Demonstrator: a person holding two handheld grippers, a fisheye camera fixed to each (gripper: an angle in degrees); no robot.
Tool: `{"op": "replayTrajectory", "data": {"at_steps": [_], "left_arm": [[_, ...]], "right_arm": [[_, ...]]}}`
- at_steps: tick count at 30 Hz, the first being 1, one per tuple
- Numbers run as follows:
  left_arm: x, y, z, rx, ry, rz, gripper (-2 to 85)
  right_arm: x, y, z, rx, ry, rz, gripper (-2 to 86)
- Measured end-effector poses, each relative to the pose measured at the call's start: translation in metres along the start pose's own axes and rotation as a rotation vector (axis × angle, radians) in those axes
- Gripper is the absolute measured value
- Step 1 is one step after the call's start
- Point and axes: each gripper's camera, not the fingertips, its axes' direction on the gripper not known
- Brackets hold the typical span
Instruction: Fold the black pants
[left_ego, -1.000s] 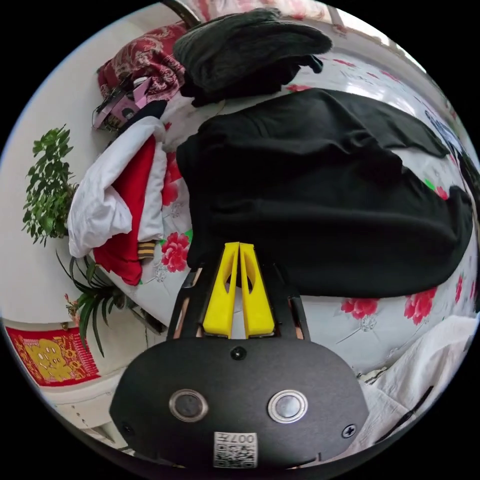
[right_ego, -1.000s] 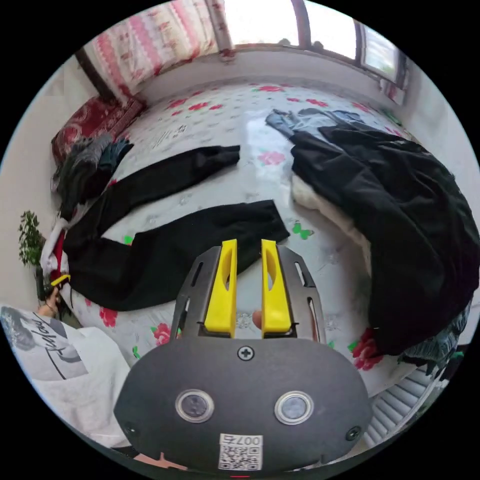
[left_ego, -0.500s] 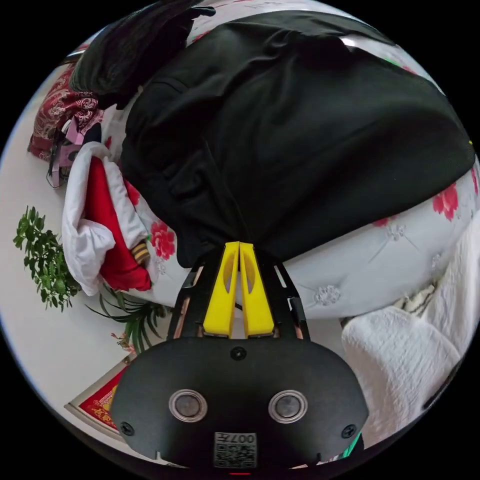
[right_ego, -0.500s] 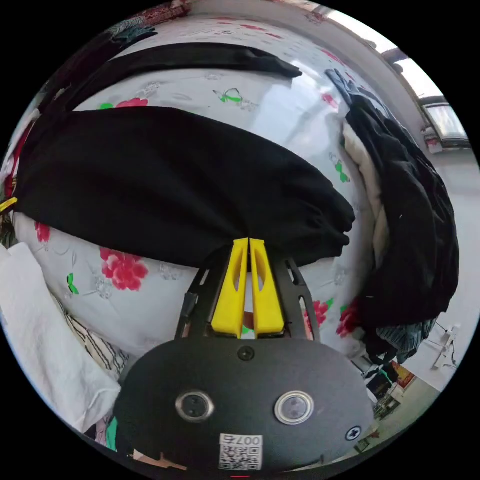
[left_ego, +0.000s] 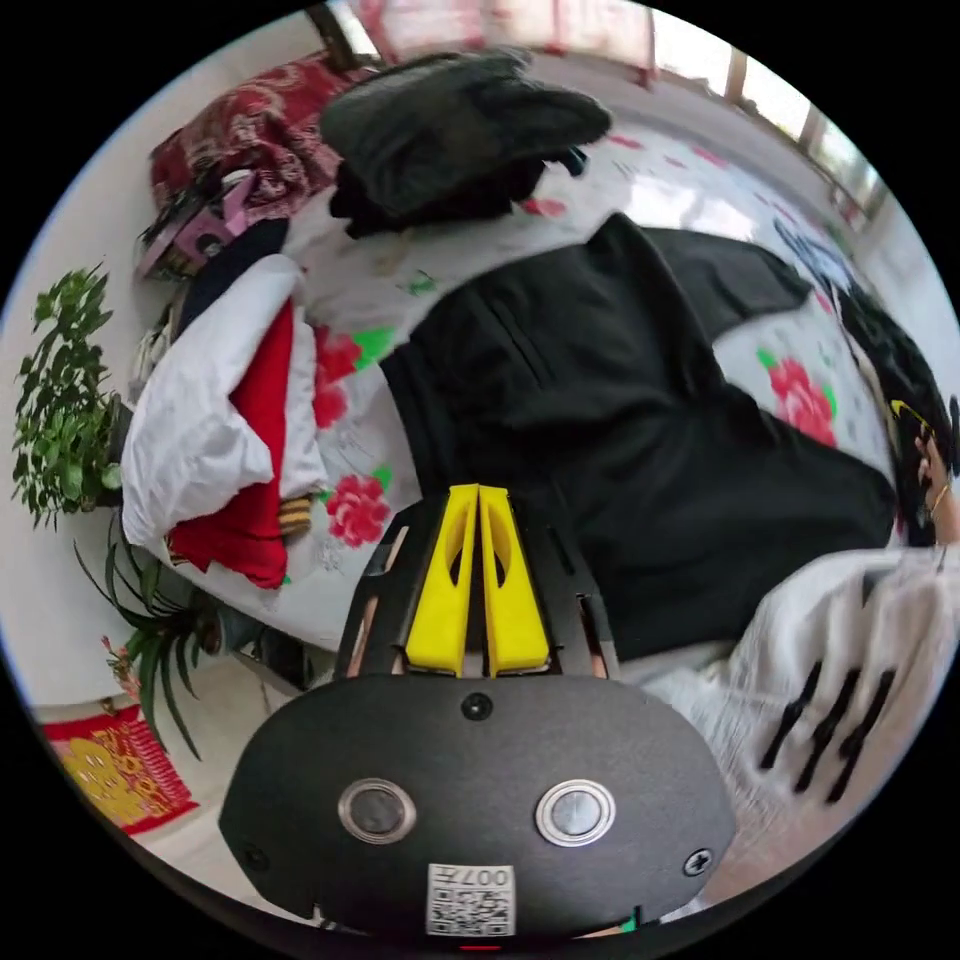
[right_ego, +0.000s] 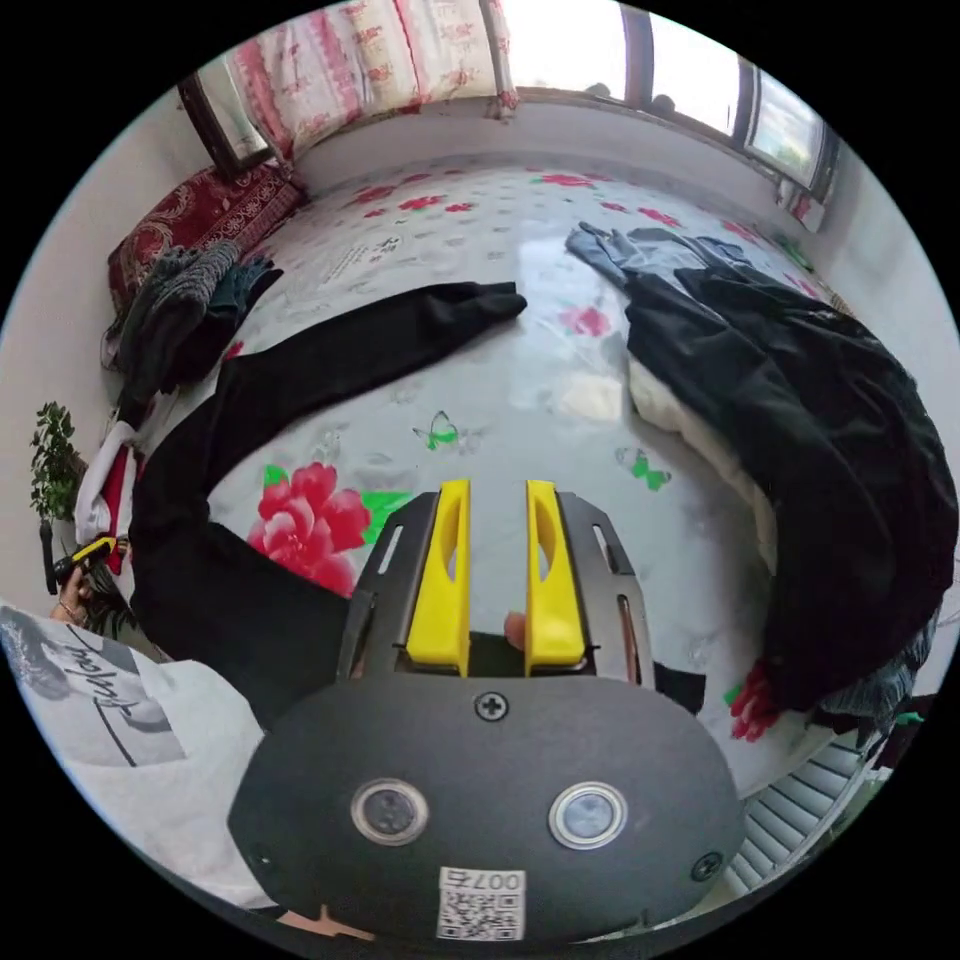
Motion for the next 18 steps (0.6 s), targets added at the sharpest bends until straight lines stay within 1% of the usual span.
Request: {"op": "replayTrajectory", "data": {"at_steps": [2, 4, 8, 10, 11, 12, 15, 16, 17, 18], "left_arm": [[-0.018, -0.035, 0.01, 0.019, 0.015, -0.013, 2.7], [-0.032, -0.084, 0.032, -0.004, -0.012, 0.008, 5.2], [-0.049, -0.147, 0.077, -0.099, -0.056, 0.047, 7.1], [-0.061, -0.175, 0.112, -0.197, -0.057, 0.068, 8.3], [-0.063, -0.179, 0.121, -0.223, -0.057, 0.075, 8.4], [-0.068, -0.183, 0.123, -0.211, -0.003, 0.112, 7.7], [-0.085, -0.184, 0.124, -0.196, 0.033, 0.123, 6.7], [-0.091, -0.181, 0.123, -0.185, 0.052, 0.128, 6.2], [-0.094, -0.179, 0.123, -0.18, 0.059, 0.128, 5.5], [-0.1, -0.177, 0.122, -0.171, 0.073, 0.129, 4.2]], "right_arm": [[-0.007, -0.065, 0.026, 0.013, -0.078, -0.009, 5.4], [-0.013, -0.112, 0.049, -0.017, -0.097, -0.025, 6.3], [-0.039, -0.202, 0.099, -0.093, -0.029, -0.136, 7.7], [-0.05, -0.232, 0.12, -0.12, 0.005, -0.181, 8.2], [-0.056, -0.249, 0.136, -0.141, 0.026, -0.209, 8.5], [-0.059, -0.256, 0.144, -0.152, 0.037, -0.222, 8.7], [-0.069, -0.284, 0.189, -0.226, 0.092, -0.264, 8.5], [-0.07, -0.29, 0.211, -0.283, 0.108, -0.265, 7.8], [-0.066, -0.292, 0.211, -0.255, 0.039, -0.255, 6.6], [-0.062, -0.293, 0.211, -0.218, 0.021, -0.22, 5.8]]}}
